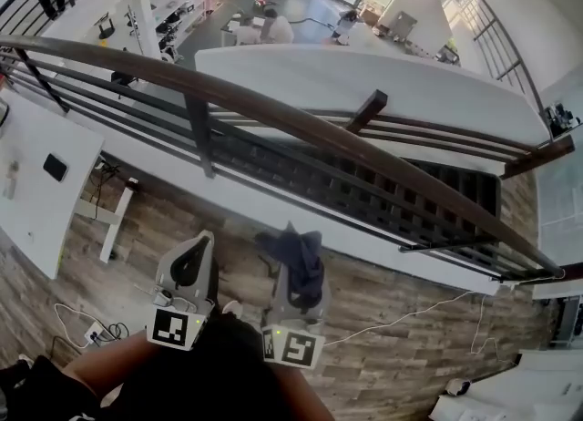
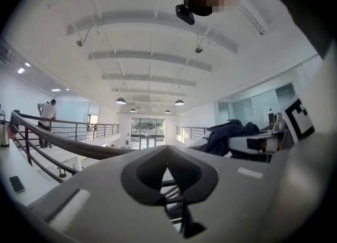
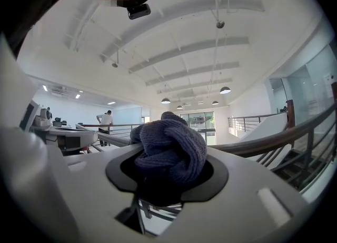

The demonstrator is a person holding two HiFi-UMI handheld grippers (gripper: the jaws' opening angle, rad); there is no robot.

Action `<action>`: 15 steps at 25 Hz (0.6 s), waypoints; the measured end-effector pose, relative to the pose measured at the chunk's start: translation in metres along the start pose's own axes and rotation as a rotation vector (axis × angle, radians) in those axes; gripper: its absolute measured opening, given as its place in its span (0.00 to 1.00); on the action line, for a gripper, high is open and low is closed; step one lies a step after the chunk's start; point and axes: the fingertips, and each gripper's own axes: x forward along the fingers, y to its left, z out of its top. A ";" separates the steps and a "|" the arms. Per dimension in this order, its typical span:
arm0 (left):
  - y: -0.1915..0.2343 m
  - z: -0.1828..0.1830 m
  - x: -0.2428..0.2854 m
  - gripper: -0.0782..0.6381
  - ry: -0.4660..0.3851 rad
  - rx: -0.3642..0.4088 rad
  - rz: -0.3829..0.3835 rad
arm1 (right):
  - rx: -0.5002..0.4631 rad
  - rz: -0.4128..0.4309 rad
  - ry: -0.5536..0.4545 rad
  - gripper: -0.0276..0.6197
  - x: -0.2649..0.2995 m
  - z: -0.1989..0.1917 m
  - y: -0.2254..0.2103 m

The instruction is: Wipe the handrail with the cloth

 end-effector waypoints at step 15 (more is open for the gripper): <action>0.110 0.021 0.109 0.11 -0.039 -0.044 -0.041 | -0.054 0.039 0.022 0.30 0.170 0.023 0.054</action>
